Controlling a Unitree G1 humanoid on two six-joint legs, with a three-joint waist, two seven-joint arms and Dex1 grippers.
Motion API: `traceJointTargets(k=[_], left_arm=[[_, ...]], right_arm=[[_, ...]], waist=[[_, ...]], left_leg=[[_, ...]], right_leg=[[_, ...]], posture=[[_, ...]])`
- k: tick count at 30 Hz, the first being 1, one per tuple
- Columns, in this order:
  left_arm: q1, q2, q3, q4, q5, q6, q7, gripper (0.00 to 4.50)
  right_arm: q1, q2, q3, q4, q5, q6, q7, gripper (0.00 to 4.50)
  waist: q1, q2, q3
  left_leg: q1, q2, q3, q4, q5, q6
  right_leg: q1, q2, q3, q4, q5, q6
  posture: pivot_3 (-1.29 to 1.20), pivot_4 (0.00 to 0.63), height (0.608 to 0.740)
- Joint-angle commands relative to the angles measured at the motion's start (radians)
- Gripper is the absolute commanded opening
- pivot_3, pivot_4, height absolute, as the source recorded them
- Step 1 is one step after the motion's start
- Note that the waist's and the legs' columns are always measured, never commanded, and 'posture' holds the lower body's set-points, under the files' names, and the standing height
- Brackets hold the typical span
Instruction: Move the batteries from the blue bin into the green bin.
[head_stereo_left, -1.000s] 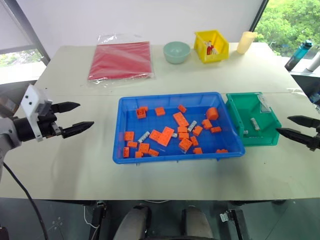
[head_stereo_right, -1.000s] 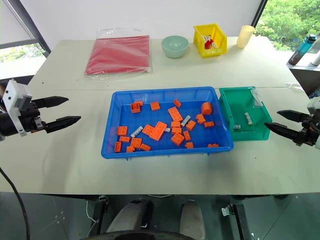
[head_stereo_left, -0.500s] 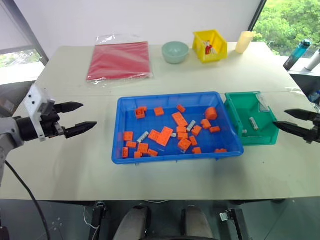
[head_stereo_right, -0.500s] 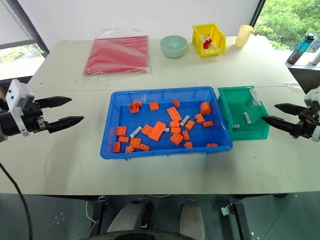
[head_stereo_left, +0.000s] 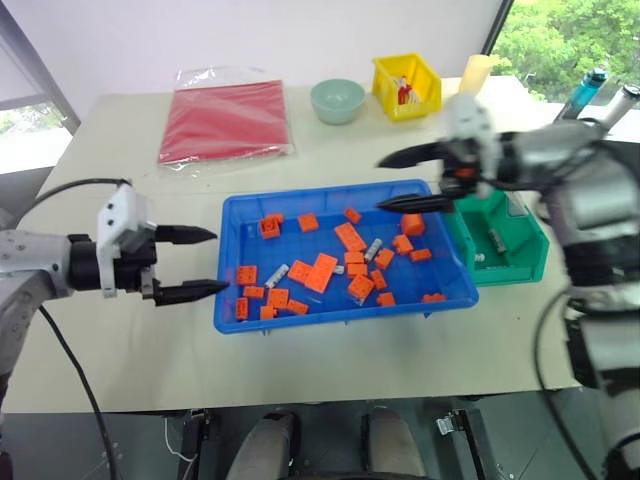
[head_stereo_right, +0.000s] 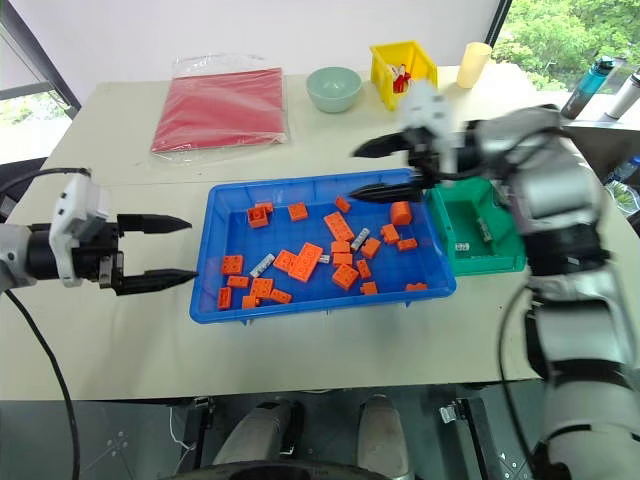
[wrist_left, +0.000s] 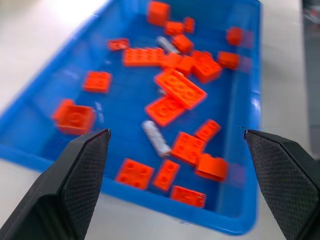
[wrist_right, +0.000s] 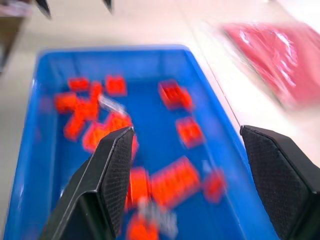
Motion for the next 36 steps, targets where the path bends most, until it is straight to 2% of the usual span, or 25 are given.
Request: traceJointTargets(k=[1, 3, 8, 13, 22, 32, 36], left_arm=[[0.033, 0.032, 0.032, -0.045, -0.013, 0.002, -0.021, 4.50], [0.072, 0.037, 0.050, -0.070, -0.019, 0.008, -0.024, 4.50], [0.117, 0.036, 0.097, -0.117, -0.041, 0.031, 0.001, 4.50], [0.169, 0.019, 0.163, -0.178, -0.069, 0.069, 0.052, 4.50], [0.209, 0.018, 0.229, -0.225, -0.125, 0.114, 0.112, 4.50], [0.197, 0.015, 0.218, -0.234, -0.153, 0.114, 0.155, 4.50], [0.185, 0.015, 0.206, -0.225, -0.153, 0.104, 0.161, 4.50]], right_arm=[[-0.066, 0.105, 0.077, 0.103, -0.082, -0.099, 0.019, 3.52], [-0.097, 0.202, 0.143, 0.205, -0.152, -0.185, 0.006, 3.52], [-0.162, 0.355, 0.202, 0.423, -0.264, -0.322, -0.031, 3.52], [-0.192, 0.464, 0.239, 0.596, -0.356, -0.481, -0.044, 3.52], [-0.215, 0.561, 0.240, 0.754, -0.442, -0.624, -0.044, 3.52], [-0.226, 0.618, 0.284, 0.874, -0.605, -0.736, -0.193, 3.52], [-0.209, 0.627, 0.284, 0.891, -0.627, -0.761, -0.198, 3.52]], waist=[[0.002, -0.001, 0.000], [-0.003, -0.001, 0.000], [-0.014, -0.001, 0.000], [-0.022, -0.001, 0.000], [-0.029, 0.000, 0.000], [-0.048, 0.000, 0.000], [-0.048, 0.000, 0.000]], left_leg=[[0.000, 0.000, -0.001, 0.000, 0.000, 0.000], [0.000, -0.002, -0.002, 0.001, 0.000, 0.000], [0.000, -0.003, -0.003, 0.001, 0.000, 0.000], [0.000, -0.002, -0.004, 0.000, 0.000, -0.001], [0.000, -0.002, -0.005, 0.000, 0.001, -0.001], [0.000, -0.002, -0.008, 0.000, 0.000, -0.003], [0.000, -0.002, -0.009, 0.000, 0.000, -0.003]], right_leg=[[0.000, 0.000, 0.000, 0.001, 0.000, 0.000], [0.000, 0.000, 0.000, 0.002, 0.000, 0.000], [-0.003, -0.001, 0.000, 0.011, 0.000, 0.000], [-0.005, 0.000, 0.000, 0.012, 0.000, 0.000], [-0.005, 0.000, 0.000, 0.012, 0.000, 0.000], [-0.006, 0.002, 0.000, 0.013, 0.000, 0.000], [-0.005, 0.003, 0.000, 0.013, 0.000, 0.000]], posture=[[0.00, 0.150, 0.717], [0.00, 0.150, 0.717], [0.00, 0.150, 0.717], [0.00, 0.150, 0.717], [0.00, 0.150, 0.717], [0.00, 0.150, 0.717], [0.00, 0.150, 0.717]])
